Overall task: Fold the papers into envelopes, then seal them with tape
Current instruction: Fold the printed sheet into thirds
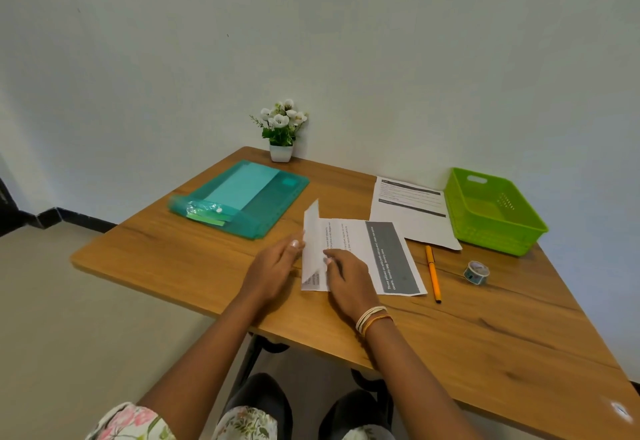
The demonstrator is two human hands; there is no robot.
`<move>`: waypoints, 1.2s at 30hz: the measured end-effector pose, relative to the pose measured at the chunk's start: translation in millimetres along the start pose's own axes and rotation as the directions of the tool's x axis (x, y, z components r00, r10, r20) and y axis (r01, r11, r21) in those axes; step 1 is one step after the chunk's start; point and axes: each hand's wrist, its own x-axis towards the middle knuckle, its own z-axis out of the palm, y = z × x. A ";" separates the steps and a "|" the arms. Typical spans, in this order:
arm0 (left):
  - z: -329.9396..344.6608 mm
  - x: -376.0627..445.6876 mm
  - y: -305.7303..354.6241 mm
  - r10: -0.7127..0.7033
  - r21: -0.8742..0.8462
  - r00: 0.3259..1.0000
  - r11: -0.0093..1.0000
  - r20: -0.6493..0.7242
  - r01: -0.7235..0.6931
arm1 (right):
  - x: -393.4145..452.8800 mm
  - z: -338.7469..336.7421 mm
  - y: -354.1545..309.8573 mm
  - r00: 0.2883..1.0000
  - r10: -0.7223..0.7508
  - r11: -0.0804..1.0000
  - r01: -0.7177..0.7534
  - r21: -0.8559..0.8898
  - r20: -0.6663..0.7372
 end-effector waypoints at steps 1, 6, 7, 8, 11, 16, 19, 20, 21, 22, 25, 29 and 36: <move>0.6 0.0 0.6 0.016 0.107 1.000 0.994 0.005 -0.016 | -0.2 -0.7 0.1 0.999 0.010 0.999 -0.008 0.052 -0.037; 4.1 0.8 2.7 0.048 0.396 0.997 0.916 0.064 -0.070 | -4.3 -1.4 0.5 0.979 0.049 0.994 -0.029 0.104 -0.197; 4.4 0.7 2.9 0.059 0.435 0.996 0.896 0.073 -0.085 | -5.0 -0.8 1.5 0.981 0.049 0.997 -0.036 0.069 -0.187; 5.0 1.0 2.7 0.073 0.467 0.994 0.878 0.079 -0.102 | -5.5 -0.1 2.5 0.985 0.046 0.999 -0.042 0.026 -0.167; 6.8 2.0 1.9 0.104 0.521 0.990 0.843 0.091 -0.137 | -4.3 1.2 5.7 0.995 0.028 0.990 -0.040 -0.134 -0.094; 11.7 1.8 -0.1 0.077 0.667 0.995 0.739 0.061 -0.098 | -3.5 2.0 5.7 0.998 0.052 0.968 -0.058 -0.243 -0.030; 12.3 1.9 1.3 0.089 0.677 0.993 0.726 0.079 -0.119 | -4.1 2.1 5.5 0.999 0.050 0.972 -0.051 -0.230 -0.010; 12.3 2.2 2.3 0.089 0.663 0.992 0.739 0.085 -0.123 | -4.3 2.1 5.6 0.999 0.046 0.973 -0.046 -0.228 -0.003; 12.1 2.6 3.5 0.081 0.638 0.993 0.761 0.085 -0.117 | -4.3 2.1 5.8 0.999 0.044 0.973 -0.043 -0.227 0.001; 11.9 2.9 5.0 0.055 0.597 0.995 0.797 0.084 -0.094 | -4.1 2.2 6.0 0.999 0.045 0.973 -0.043 -0.225 0.003; 13.3 3.1 12.5 -0.084 0.306 0.991 0.951 0.108 0.047 | -4.2 2.2 5.9 0.998 0.058 0.979 -0.057 -0.196 -0.002; 23.1 11.2 32.5 -0.304 -0.169 0.951 0.941 -0.050 0.292 | -5.1 2.3 5.8 0.999 0.049 0.981 -0.047 -0.188 0.004; 7.1 33.7 49.9 -0.641 -0.466 0.766 0.691 -0.042 0.553 | -4.6 2.1 6.3 0.999 0.052 0.983 -0.052 -0.178 -0.007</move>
